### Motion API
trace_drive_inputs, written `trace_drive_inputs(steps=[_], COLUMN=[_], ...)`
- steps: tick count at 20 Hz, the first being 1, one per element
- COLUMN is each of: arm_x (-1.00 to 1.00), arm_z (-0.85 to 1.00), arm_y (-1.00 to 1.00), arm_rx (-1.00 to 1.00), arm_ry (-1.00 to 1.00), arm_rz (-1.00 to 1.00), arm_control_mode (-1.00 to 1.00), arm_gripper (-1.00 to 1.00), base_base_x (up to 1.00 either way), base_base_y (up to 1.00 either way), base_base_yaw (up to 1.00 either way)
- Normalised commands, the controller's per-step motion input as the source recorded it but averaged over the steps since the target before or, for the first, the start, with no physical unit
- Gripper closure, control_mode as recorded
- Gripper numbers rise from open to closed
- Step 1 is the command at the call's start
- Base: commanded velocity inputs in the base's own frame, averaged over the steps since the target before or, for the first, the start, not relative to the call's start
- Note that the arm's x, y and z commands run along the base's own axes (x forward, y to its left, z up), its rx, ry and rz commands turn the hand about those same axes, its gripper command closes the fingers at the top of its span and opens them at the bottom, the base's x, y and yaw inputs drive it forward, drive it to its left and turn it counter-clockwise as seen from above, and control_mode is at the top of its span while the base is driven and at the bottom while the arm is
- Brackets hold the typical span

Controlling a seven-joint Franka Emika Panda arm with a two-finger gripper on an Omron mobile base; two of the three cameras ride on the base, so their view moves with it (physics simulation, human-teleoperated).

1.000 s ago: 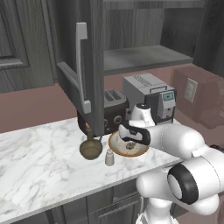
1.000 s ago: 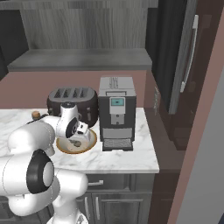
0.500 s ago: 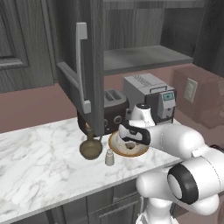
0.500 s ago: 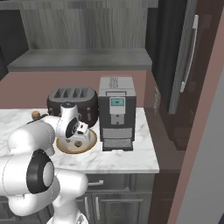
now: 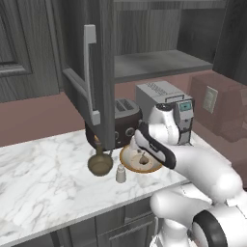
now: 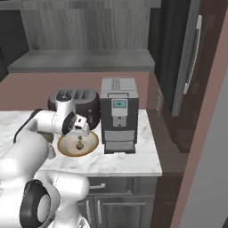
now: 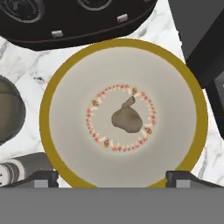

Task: Retrieve the bottle and the shaker from the cabinet and place them next to the mixing bowl on the counter. Then add garlic from the fridge to the mixing bowl.

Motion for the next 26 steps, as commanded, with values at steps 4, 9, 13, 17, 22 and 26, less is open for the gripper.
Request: trace_drive_inputs(steps=[4, 9, 13, 17, 22, 26], arm_x=[-0.19, -0.7, -0.85, -0.85, -0.75, -0.48], arm_z=[0.82, 0.66, 0.65, 0.74, 0.84, 0.87], arm_y=[-0.13, -0.17, -0.14, -0.02, 0.0, 0.0], arm_rx=[0.05, 0.05, 0.0, 0.0, -0.05, -0.08], arm_ry=[-0.16, -0.13, -0.07, -0.01, 0.0, 0.0], arm_rz=[0.0, 0.0, 0.0, 0.0, 0.0, 0.0], arm_control_mode=[-1.0, -1.0, -1.0, -1.0, -1.0, -1.0], arm_gripper=[-1.0, -1.0, -1.0, -1.0, -1.0, -1.0], base_base_x=[0.0, 0.0, 0.0, 0.0, 0.0, 0.0], base_base_y=[0.0, 0.0, 0.0, 0.0, 0.0, 0.0], base_base_yaw=[0.0, 0.0, 0.0, 0.0, 0.0, 0.0])
